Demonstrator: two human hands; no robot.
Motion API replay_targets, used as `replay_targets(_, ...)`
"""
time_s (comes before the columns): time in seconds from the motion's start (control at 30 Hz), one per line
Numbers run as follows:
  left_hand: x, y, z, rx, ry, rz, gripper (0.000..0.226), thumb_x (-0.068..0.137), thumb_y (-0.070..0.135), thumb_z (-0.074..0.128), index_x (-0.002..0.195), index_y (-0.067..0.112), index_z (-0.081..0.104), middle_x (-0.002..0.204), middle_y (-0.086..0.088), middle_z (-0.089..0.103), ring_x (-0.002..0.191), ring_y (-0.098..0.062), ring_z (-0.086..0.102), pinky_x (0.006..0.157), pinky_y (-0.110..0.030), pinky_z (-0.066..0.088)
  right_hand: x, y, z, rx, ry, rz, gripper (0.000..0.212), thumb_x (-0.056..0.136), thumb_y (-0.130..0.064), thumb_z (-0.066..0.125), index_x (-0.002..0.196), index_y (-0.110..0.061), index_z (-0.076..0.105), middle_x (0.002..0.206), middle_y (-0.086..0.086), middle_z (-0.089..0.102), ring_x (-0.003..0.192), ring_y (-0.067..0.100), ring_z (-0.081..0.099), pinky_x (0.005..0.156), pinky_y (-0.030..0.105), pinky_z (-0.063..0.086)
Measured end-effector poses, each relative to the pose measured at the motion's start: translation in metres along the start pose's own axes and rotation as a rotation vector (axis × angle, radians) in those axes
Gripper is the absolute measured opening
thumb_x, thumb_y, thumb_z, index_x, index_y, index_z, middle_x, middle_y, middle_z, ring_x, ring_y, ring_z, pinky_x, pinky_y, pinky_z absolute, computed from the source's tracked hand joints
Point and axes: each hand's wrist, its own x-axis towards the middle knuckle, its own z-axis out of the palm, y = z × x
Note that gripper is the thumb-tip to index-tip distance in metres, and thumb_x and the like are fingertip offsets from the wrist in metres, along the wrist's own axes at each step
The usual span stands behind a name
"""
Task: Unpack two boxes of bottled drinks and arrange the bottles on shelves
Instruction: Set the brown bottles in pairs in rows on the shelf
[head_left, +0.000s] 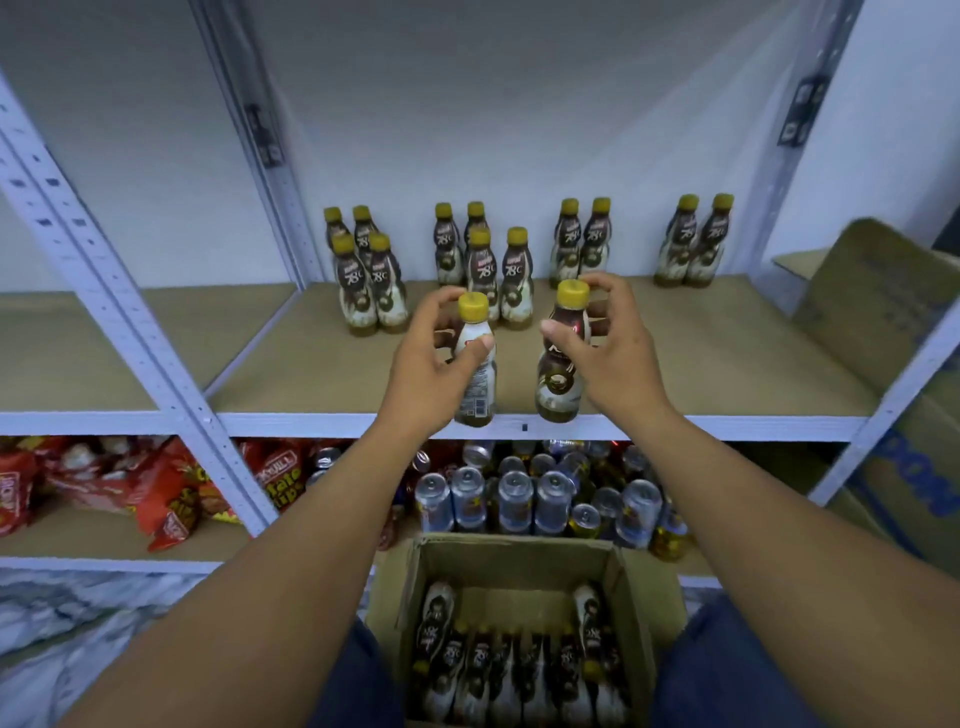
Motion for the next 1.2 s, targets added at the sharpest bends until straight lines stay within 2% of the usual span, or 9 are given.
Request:
replay_targets(0.07, 0.01, -0.006, 0.006, -0.004, 0.004, 0.0, 0.043, 0.095, 0.018, 0.073, 0.132, 0.027, 0.052, 0.121, 0.008, 0.066, 0.112, -0.009, 0.061, 0.087, -0.011, 0.045, 0.01, 0.008, 0.003, -0.019, 0.011, 0.005, 0.051, 0.085, -0.042, 0.08, 0.125, -0.041, 0.048, 0.105, -0.021, 0.064, 0.093, -0.011, 0.06, 0.077, 0.011, 0.047)
replay_targets(0.17, 0.021, -0.021, 0.012, -0.006, 0.01, -0.035, 0.044, 0.095, 0.02, 0.074, 0.133, 0.027, 0.053, 0.121, 0.01, 0.066, 0.109, -0.007, 0.062, 0.089, -0.017, 0.047, 0.02, 0.025, 0.01, -0.031, 0.023, 0.029, 0.05, 0.085, -0.042, 0.08, 0.121, -0.048, 0.047, 0.103, -0.022, 0.065, 0.095, -0.006, 0.062, 0.085, 0.027, 0.054)
replay_targets(0.27, 0.032, -0.036, 0.015, -0.014, 0.037, -0.042, 0.044, 0.095, 0.021, 0.073, 0.133, 0.032, 0.052, 0.12, 0.014, 0.067, 0.11, -0.007, 0.063, 0.092, -0.023, 0.049, 0.026, 0.041, 0.018, -0.024, 0.044, 0.036, 0.048, 0.087, -0.042, 0.079, 0.121, -0.051, 0.047, 0.101, -0.025, 0.066, 0.095, -0.005, 0.064, 0.088, 0.032, 0.056)
replay_targets(0.47, 0.05, -0.053, 0.023, -0.019, 0.031, -0.028, 0.049, 0.097, 0.019, 0.07, 0.139, 0.032, 0.05, 0.117, 0.028, 0.065, 0.112, 0.001, 0.062, 0.091, -0.013, 0.047, 0.044, 0.057, 0.034, -0.034, 0.074, -0.012, 0.053, 0.088, -0.044, 0.076, 0.132, -0.047, 0.047, 0.115, -0.02, 0.067, 0.107, -0.001, 0.063, 0.093, 0.032, 0.054)
replay_targets(0.67, 0.072, -0.07, 0.035, -0.024, 0.059, -0.009, 0.052, 0.098, 0.02, 0.07, 0.141, 0.037, 0.048, 0.12, 0.033, 0.063, 0.115, 0.003, 0.06, 0.089, -0.009, 0.045, 0.06, 0.073, 0.048, -0.003, 0.12, -0.041, 0.054, 0.088, -0.042, 0.076, 0.129, -0.056, 0.043, 0.119, -0.023, 0.065, 0.11, -0.001, 0.063, 0.093, 0.033, 0.055)
replay_targets(0.8, 0.085, -0.078, 0.04, -0.017, 0.078, 0.003, 0.054, 0.099, 0.02, 0.069, 0.148, 0.025, 0.048, 0.129, 0.022, 0.063, 0.118, 0.001, 0.06, 0.089, -0.009, 0.045, 0.074, 0.078, 0.055, 0.019, 0.139, -0.058, 0.054, 0.088, -0.04, 0.078, 0.13, -0.05, 0.045, 0.12, -0.026, 0.063, 0.109, -0.003, 0.063, 0.092, 0.023, 0.053)
replay_targets(1.0, 0.09, -0.085, 0.047, -0.055, 0.11, -0.005, 0.053, 0.097, 0.016, 0.07, 0.146, 0.019, 0.051, 0.131, 0.011, 0.065, 0.12, -0.007, 0.063, 0.097, -0.021, 0.05, 0.079, 0.081, 0.057, 0.123, 0.138, -0.026, 0.057, 0.086, -0.035, 0.081, 0.132, -0.044, 0.049, 0.121, -0.018, 0.066, 0.111, 0.002, 0.064, 0.087, 0.021, 0.054)
replay_targets(1.1, 0.085, -0.088, 0.049, -0.093, 0.133, -0.047, 0.059, 0.095, 0.024, 0.073, 0.148, 0.024, 0.047, 0.135, 0.009, 0.064, 0.123, -0.007, 0.062, 0.099, -0.024, 0.051, 0.074, 0.086, 0.057, 0.122, 0.141, 0.039, 0.072, 0.08, -0.052, 0.081, 0.14, -0.046, 0.042, 0.126, -0.013, 0.063, 0.115, 0.002, 0.061, 0.09, 0.024, 0.054)
replay_targets(1.2, 0.077, -0.093, 0.047, -0.104, 0.151, -0.12, 0.069, 0.089, 0.046, 0.074, 0.148, 0.041, 0.038, 0.14, 0.009, 0.06, 0.127, -0.004, 0.057, 0.105, -0.035, 0.051, 0.068, 0.096, 0.053, 0.059, 0.127, 0.102, 0.09, 0.071, -0.076, 0.072, 0.146, -0.048, 0.031, 0.133, -0.01, 0.057, 0.121, 0.008, 0.057, 0.098, 0.042, 0.054)
